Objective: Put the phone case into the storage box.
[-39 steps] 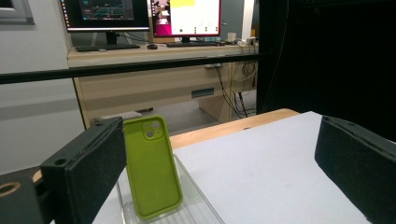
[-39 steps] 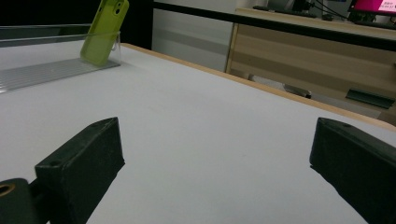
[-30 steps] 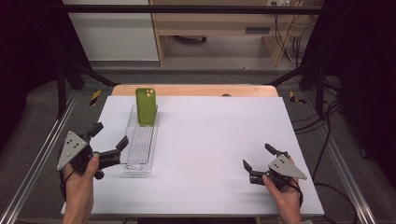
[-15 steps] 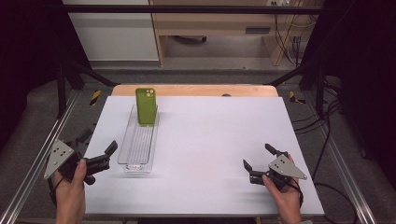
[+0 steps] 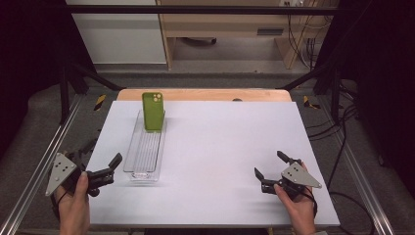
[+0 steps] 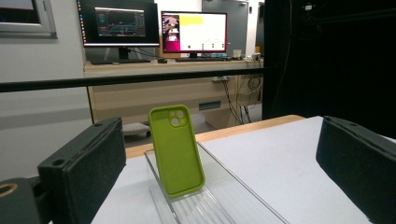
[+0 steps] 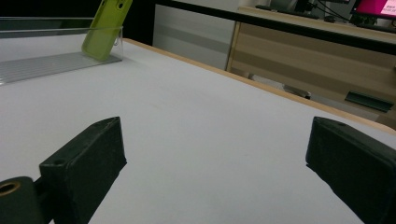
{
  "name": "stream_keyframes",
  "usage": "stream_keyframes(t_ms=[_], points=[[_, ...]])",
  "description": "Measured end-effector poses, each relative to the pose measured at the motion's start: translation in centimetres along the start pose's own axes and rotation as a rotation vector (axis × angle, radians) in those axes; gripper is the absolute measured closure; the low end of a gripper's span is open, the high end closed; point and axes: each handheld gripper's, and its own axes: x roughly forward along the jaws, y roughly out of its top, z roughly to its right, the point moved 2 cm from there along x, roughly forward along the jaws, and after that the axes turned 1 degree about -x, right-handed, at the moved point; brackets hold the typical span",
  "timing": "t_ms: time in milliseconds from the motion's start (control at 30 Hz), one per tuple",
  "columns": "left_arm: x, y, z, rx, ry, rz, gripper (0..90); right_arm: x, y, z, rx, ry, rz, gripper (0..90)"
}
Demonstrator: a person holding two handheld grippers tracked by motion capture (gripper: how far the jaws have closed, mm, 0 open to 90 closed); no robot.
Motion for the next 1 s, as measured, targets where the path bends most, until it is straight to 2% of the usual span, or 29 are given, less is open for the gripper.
stream_keyframes(t_ms=[667,767,1000], points=[[-0.5,-1.8,-0.1,0.01,0.001,-0.014,1.2,0.0,-0.1,0.1,0.013,0.01,-0.002,4.5],[-0.5,-2.2,-0.2,-0.006,-0.001,-0.006,1.2,0.0,-0.1,0.2,0.014,0.011,-0.004,4.5],[-0.3,-3.2,-0.4,-0.001,0.004,-0.005,1.3,0.1,-0.2,0.2,0.015,0.01,-0.008,4.4]])
